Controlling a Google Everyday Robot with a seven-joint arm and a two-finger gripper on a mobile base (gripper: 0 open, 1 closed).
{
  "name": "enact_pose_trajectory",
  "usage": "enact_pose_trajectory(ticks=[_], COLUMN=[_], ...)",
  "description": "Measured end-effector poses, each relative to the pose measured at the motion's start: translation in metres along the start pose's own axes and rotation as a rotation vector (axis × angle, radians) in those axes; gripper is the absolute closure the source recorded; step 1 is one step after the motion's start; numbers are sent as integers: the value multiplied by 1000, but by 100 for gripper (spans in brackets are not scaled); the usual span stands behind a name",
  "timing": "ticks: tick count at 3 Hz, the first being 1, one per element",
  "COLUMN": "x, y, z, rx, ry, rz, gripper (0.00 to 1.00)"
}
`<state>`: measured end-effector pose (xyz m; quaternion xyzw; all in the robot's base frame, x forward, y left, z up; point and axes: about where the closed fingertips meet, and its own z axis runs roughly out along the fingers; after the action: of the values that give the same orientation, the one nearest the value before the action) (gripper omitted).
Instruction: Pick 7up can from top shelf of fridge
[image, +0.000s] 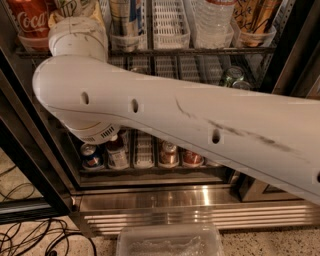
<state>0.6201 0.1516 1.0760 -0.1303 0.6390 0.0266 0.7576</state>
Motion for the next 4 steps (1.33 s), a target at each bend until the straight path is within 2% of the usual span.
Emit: enact_pose_trajectory(ticks=[1, 2, 4], x=[0, -2, -27], y=[0, 0, -2], z=[0, -1, -8], rx=[0, -1, -29], ry=[0, -2, -47], rz=[0, 1, 20], gripper=[100, 100, 100])
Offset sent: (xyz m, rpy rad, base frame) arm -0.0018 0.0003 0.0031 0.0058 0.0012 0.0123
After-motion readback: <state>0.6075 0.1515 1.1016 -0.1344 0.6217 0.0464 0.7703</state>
